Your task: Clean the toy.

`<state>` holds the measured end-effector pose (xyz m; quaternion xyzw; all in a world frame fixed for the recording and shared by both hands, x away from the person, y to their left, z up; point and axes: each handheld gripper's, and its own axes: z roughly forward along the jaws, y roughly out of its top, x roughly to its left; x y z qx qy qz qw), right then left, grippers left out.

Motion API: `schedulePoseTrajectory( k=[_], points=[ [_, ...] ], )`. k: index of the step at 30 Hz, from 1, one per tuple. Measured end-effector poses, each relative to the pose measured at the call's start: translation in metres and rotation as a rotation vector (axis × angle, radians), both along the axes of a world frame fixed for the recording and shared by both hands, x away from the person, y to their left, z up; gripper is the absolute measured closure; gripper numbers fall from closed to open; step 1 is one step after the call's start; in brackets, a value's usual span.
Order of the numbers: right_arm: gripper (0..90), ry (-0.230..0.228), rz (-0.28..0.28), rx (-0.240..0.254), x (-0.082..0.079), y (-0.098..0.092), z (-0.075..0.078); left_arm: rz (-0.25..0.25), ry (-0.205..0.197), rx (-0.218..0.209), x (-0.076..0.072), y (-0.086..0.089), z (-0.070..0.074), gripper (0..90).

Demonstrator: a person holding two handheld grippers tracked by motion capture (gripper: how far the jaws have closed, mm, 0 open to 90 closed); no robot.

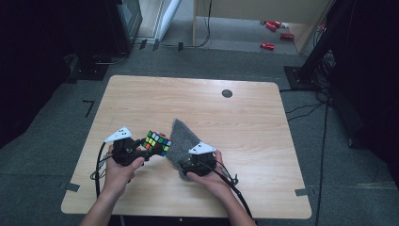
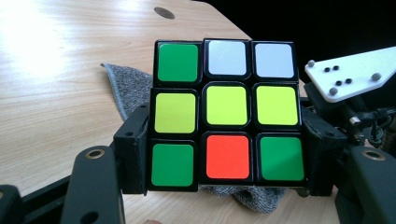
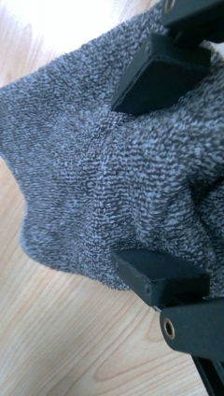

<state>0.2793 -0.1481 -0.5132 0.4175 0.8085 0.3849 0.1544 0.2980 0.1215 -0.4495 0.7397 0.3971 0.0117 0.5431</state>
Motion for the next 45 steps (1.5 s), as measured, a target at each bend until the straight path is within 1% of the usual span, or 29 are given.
schedulePoseTrajectory(
  k=[3,5,6,7,8,10,11,15,16,17,19,20,22,23,25,28,29,32,33,34,35,36,41,44,45],
  points=[
    [24.9,-0.002,0.005,-0.018,-0.001,0.0,-0.003,-0.009,0.003,0.0,0.0,-0.001,-0.001,34.2],
    [25.7,-0.006,0.009,-0.021,-0.002,0.0,-0.004,-0.01,0.008,0.002,0.0,-0.002,-0.001,34.2],
    [27.6,-0.001,0.016,-0.027,-0.003,-0.001,-0.004,-0.019,0.013,0.001,0.0,-0.002,-0.001,34.2],
    [28.5,0.002,0.019,-0.029,-0.003,-0.001,-0.004,-0.035,0.008,0.013,-0.001,-0.004,-0.001,34.2],
    [28.5,0.002,0.019,-0.029,-0.003,-0.001,-0.004,-0.035,0.008,0.013,-0.001,-0.004,-0.001,34.2],
    [32.5,0.001,0.022,-0.038,-0.005,-0.003,-0.003,-0.037,0.005,0.019,-0.002,-0.005,-0.001,34.2],
    [32.5,0.001,0.022,-0.038,-0.005,-0.003,-0.003,-0.037,0.002,0.022,-0.002,-0.006,-0.001,34.2],
    [48.2,-0.012,0.002,-0.04,-0.012,-0.01,-0.003,-0.036,-0.009,0.037,-0.002,-0.005,0.0,34.3],
    [48.2,-0.012,0.002,-0.04,-0.012,-0.01,-0.003,-0.036,-0.009,0.037,-0.002,-0.005,0.0,34.3],
    [54.7,-0.019,-0.009,-0.029,-0.015,-0.015,-0.003,-0.03,-0.014,0.034,-0.002,-0.005,0.0,34.3],
    [59.5,-0.029,-0.017,-0.026,-0.017,-0.019,-0.004,-0.026,-0.026,0.035,-0.003,-0.005,0.0,34.3],
    [59.5,-0.033,-0.021,-0.025,-0.018,-0.02,-0.004,-0.026,-0.033,0.036,-0.003,-0.005,0.001,34.3],
    [63.6,-0.037,-0.021,-0.027,-0.019,-0.021,-0.004,-0.028,-0.05,0.041,-0.005,-0.006,0.001,34.3],
    [67.3,-0.041,-0.015,-0.031,-0.02,-0.023,-0.003,-0.031,-0.06,0.047,-0.005,-0.008,0.001,34.3],
    [69.5,-0.041,-0.009,-0.033,-0.02,-0.024,-0.002,-0.037,-0.069,0.058,-0.006,-0.009,0.001,34.3],
    [70.7,-0.044,-0.014,-0.032,-0.022,-0.025,-0.001,-0.04,-0.07,0.064,-0.006,-0.01,0.0,34.3],
    [71.7,-0.044,-0.026,-0.019,-0.023,-0.027,0.002,-0.042,-0.071,0.067,-0.006,-0.011,-0.001,34.3],
    [72.3,-0.056,-0.034,0.014,-0.024,-0.03,0.01,-0.042,-0.07,0.07,-0.006,-0.011,-0.001,34.3],
    [72.3,-0.056,-0.034,0.014,-0.024,-0.03,0.01,-0.043,-0.071,0.069,-0.006,-0.011,-0.002,34.3],
    [72.4,-0.07,-0.039,0.041,-0.025,-0.034,0.017,-0.042,-0.072,0.071,-0.007,-0.012,-0.002,34.3],
    [72.4,-0.07,-0.039,0.041,-0.025,-0.034,0.017,-0.043,-0.075,0.074,-0.007,-0.012,-0.002,34.3],
    [72.4,-0.092,-0.048,0.059,-0.027,-0.037,0.024,-0.047,-0.077,0.077,-0.007,-0.014,-0.003,34.3],
    [72.3,-0.136,-0.064,0.096,-0.031,-0.044,0.038,-0.056,-0.083,0.088,-0.009,-0.018,-0.005,34.3],
    [72.1,-0.16,-0.069,0.12,-0.034,-0.047,0.047,-0.077,-0.107,0.107,-0.012,-0.024,-0.007,34.3],
    [71.9,-0.165,-0.067,0.128,-0.034,-0.047,0.049,-0.084,-0.122,0.119,-0.013,-0.026,-0.007,34.3]
  ],
)
